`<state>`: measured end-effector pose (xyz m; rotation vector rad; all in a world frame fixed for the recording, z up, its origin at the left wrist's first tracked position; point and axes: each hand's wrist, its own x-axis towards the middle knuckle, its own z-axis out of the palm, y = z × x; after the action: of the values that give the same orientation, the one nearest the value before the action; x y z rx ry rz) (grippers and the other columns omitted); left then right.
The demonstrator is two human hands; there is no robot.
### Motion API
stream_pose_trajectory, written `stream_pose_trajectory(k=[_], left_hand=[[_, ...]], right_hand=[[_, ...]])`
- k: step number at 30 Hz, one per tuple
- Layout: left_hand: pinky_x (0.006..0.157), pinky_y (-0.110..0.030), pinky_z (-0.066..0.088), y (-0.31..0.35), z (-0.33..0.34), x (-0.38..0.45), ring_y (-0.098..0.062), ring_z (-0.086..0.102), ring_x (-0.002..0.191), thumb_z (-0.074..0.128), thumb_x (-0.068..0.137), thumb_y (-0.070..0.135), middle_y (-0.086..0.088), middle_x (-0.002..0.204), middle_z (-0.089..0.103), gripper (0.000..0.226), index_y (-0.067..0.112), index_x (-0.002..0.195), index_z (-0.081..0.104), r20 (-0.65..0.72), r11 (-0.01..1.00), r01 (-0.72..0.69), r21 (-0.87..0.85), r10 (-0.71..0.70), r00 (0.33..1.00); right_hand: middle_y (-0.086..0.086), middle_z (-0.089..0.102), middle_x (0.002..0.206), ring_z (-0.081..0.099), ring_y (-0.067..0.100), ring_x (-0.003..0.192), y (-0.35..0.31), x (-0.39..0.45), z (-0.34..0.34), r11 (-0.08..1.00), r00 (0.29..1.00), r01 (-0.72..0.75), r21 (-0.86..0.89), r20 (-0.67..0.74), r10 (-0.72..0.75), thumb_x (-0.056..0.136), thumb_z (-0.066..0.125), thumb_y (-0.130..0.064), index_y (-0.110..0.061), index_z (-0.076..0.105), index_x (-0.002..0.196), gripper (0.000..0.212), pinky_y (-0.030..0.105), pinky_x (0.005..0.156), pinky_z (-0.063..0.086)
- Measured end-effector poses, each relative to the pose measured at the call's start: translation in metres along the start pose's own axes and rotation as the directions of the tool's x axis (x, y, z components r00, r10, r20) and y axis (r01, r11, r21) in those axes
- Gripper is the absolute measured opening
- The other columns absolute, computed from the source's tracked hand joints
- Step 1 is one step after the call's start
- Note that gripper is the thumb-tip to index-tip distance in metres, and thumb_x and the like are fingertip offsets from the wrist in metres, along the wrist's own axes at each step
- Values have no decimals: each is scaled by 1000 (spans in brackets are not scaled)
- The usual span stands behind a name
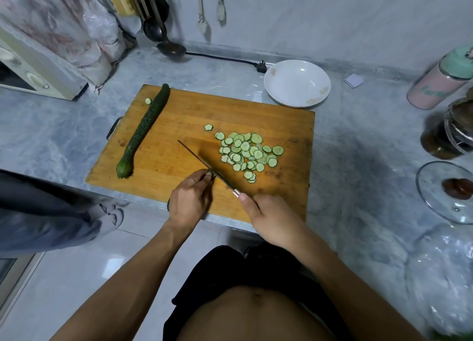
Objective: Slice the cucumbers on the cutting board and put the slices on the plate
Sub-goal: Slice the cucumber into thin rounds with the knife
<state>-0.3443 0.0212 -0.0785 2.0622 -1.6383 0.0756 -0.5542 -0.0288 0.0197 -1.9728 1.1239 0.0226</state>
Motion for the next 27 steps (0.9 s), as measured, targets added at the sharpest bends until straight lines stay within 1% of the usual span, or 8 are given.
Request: stream_pose_trajectory(k=[4,9,11,14,17,20,25,27], left_hand=[[60,-30,54,1,0,-2,-28,69,89,63,88,12,-2,118,70,21,13,104,76,27,1000,18,-1,-18,999],[52,-30,51,10,-8,0,-31,68,73,70,76,-2,-7,103,73,19,9,90,77,19,999,40,-17,-39,999],[53,-29,51,12,-10,0,-31,68,73,73,72,-5,-7,103,73,22,9,89,76,11,999,37,-17,-37,999],[56,-30,52,9,-6,-1,-29,69,81,63,81,6,-4,111,72,21,11,96,77,1,999,47,-23,-47,999],[64,-32,55,2,4,-2,-26,69,94,52,89,20,-2,120,70,30,14,105,77,35,998,60,-11,-60,998],[69,-33,57,-2,9,-3,-26,68,101,55,89,21,-1,124,68,30,15,111,75,81,995,101,-4,-100,992],[67,-34,57,0,8,-4,-27,69,96,63,87,15,-5,120,70,24,12,106,76,66,994,106,-19,-105,992],[67,-33,56,2,7,-4,-28,70,94,69,86,10,-6,117,71,23,10,107,76,43,995,104,-8,-104,994]], right_hand=[[2,50,74,49,22,79,-6,-8,5,1000,1000,14,-6,11,-14,103,23,-55,-24,40,68,50,34,66,35],[4,51,73,47,20,72,-9,-14,6,1000,1000,19,-6,5,-19,103,25,-54,-20,43,68,52,35,63,33],[4,51,73,48,19,71,-10,-14,7,1000,1000,17,7,7,-18,104,25,-53,-20,43,68,52,35,62,34],[5,53,75,51,22,73,-12,-10,8,999,1000,3,33,15,-3,103,25,-54,-20,44,67,54,36,62,35],[5,52,76,51,22,73,-12,-4,7,996,999,-41,83,34,38,103,25,-56,-20,44,65,56,34,59,34],[6,52,72,51,21,68,-14,6,7,994,998,-48,96,31,45,103,27,-54,-17,45,63,58,31,54,33],[12,58,82,52,28,79,-12,21,17,998,999,-38,57,7,38,103,26,-54,-15,52,72,56,33,67,38],[9,57,78,51,25,74,-9,24,15,998,999,-36,53,-1,36,103,27,-54,-15,52,72,56,31,64,37]])
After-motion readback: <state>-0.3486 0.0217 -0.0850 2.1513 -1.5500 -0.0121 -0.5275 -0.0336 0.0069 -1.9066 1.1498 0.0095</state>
